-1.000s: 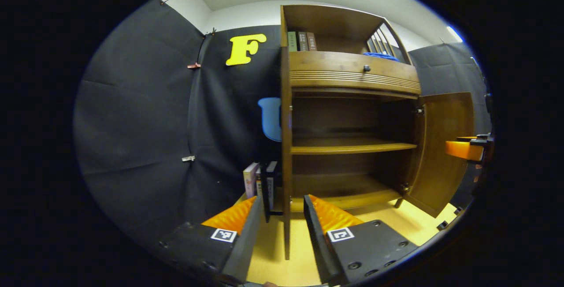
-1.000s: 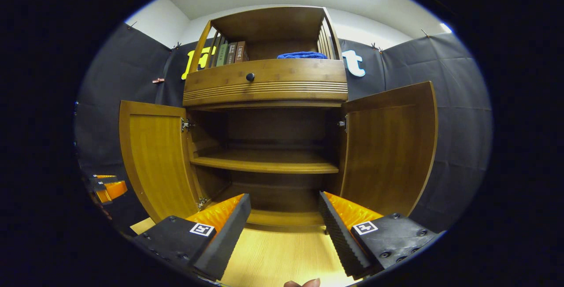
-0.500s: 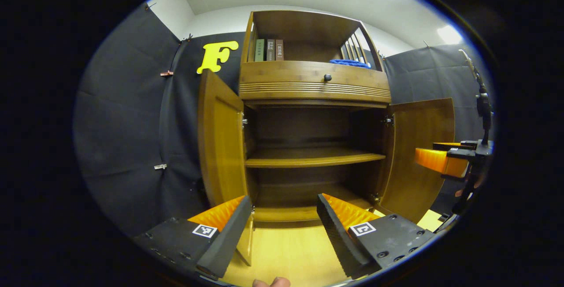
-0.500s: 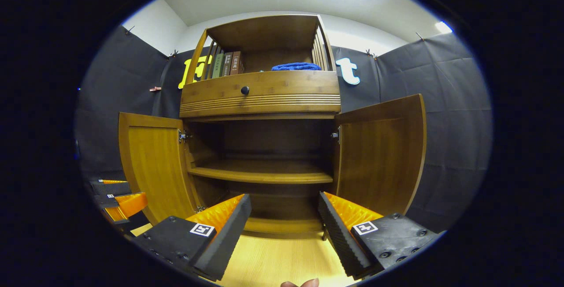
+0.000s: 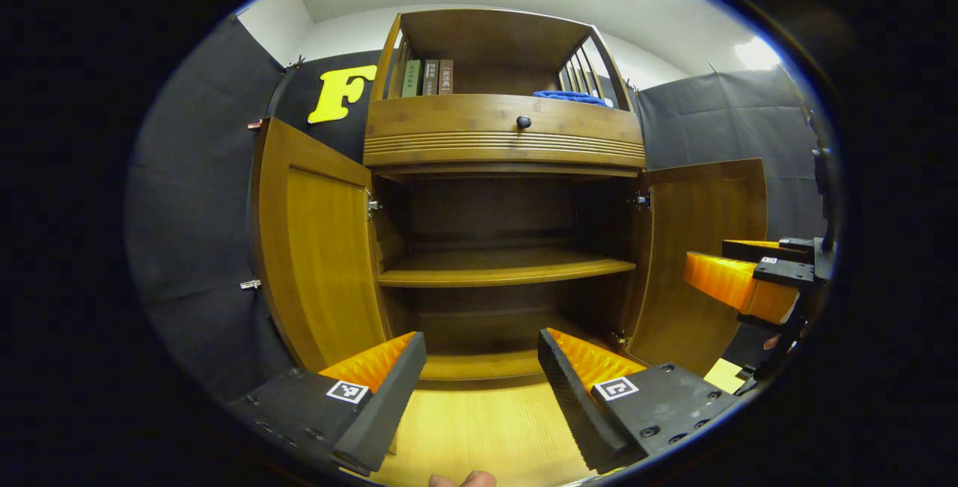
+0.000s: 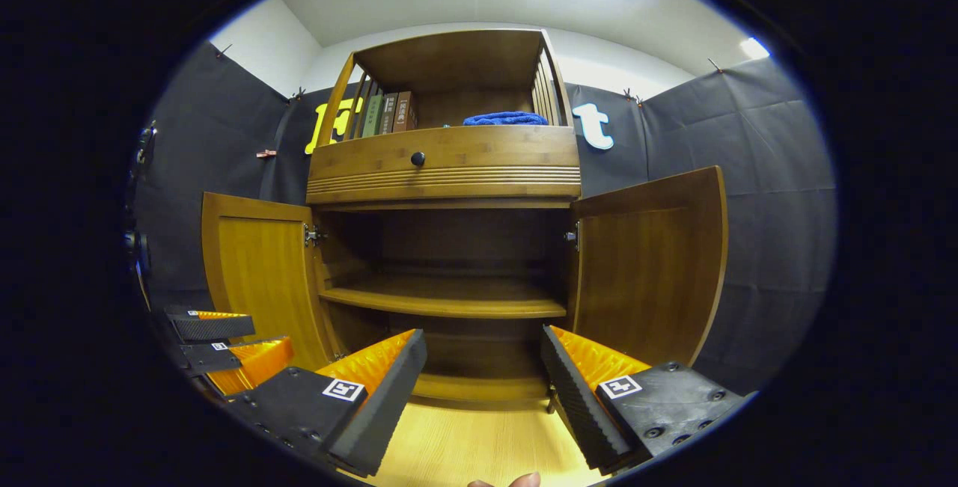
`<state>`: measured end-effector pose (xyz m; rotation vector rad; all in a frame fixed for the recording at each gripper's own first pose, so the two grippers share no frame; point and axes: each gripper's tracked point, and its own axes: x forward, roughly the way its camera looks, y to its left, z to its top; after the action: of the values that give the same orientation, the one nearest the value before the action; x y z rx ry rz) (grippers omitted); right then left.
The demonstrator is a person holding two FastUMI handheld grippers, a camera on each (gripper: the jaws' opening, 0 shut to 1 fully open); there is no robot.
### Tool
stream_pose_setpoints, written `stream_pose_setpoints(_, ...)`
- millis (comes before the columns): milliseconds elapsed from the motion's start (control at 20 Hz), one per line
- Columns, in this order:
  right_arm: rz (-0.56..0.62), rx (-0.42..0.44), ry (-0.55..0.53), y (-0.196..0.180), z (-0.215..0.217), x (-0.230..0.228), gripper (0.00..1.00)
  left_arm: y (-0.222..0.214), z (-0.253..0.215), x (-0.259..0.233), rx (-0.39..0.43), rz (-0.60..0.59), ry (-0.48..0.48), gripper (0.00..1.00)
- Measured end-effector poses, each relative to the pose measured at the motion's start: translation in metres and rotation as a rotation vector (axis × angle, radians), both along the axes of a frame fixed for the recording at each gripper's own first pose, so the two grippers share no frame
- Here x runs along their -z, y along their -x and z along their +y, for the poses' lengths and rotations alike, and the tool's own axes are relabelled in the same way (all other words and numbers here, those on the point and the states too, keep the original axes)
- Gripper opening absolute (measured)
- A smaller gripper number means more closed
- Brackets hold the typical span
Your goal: Open the right door of the double-door shoe cabinet with the right hand, and open the left door with the left hand.
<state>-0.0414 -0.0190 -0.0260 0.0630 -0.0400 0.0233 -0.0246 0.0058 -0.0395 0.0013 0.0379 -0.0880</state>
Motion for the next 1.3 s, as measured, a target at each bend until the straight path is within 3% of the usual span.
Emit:
stream_pose_setpoints(850, 0.010, -0.049, 0.008, -0.011, 0.014, 0.003, 0.98, 0.010, -0.022, 0.005, -0.007, 0.010, 0.000, 0.96)
stream_pose_setpoints(1300, 0.008, -0.033, 0.008, -0.008, 0.012, 0.000, 1.00, 0.013, -0.022, 0.005, -0.002, 0.008, 0.005, 0.96)
